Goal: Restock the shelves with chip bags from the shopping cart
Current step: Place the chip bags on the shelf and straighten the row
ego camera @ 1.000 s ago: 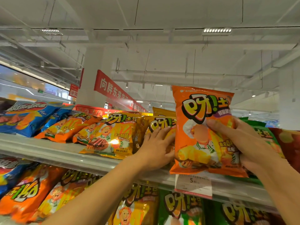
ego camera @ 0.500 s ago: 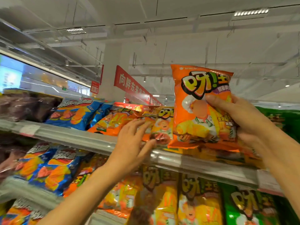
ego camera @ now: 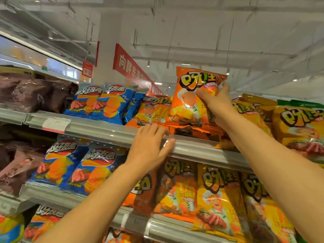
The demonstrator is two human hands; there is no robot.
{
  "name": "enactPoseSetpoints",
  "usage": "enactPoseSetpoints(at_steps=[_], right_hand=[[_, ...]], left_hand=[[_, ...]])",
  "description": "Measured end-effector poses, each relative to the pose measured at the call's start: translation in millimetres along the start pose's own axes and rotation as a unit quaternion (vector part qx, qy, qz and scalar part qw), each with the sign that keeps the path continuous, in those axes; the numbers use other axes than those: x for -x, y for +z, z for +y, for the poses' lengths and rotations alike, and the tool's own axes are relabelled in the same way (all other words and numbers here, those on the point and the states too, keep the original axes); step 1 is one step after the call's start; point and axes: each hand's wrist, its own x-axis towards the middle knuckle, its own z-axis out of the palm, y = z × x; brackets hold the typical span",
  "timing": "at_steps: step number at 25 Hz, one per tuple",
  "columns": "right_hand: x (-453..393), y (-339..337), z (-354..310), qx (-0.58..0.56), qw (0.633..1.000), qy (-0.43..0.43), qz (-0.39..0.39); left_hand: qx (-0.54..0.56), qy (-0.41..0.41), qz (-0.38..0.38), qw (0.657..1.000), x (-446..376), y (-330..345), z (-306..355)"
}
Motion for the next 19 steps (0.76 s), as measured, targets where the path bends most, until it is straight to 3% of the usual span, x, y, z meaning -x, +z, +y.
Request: enactPoseSetpoints(at_steps=[3, 6, 9, 13, 15, 19], right_hand=[[-10.0, 20.0, 10.8, 0.12, 0.992, 0.026, 0.008], [-8.4, 24.2, 30.0, 0.275, 0.959, 0.065, -0.018], [-5.0, 22.0, 36.3, 0.352, 0.933, 0.076, -0.016], [6.2, 21.4, 35.5, 0.43, 0.9, -0.068, 0.003], [13.2, 22.6, 39.6, 0.448, 0.886, -0.106, -0.058], [14.8, 16.6, 44.1, 0.454, 0.873, -0.063, -0.167]], left_hand=[[0.01, 0.011, 0.049, 0.999, 1.3, 11.7, -5.9], [0.004, 0.021, 0.068, 0.997, 0.9, 17.4, -8.3], [0.0, 0.019, 0.083, 0.996, 0.2, 20.9, -6.7], [-0.009, 0.036, 0.12, 0.992, -0.9, 26.3, -10.8], [-0.006, 0.039, 0.134, 0.99, -0.5, 27.5, -11.2], [-0.005, 0.036, 0.127, 0.991, 0.6, 27.2, -9.4]])
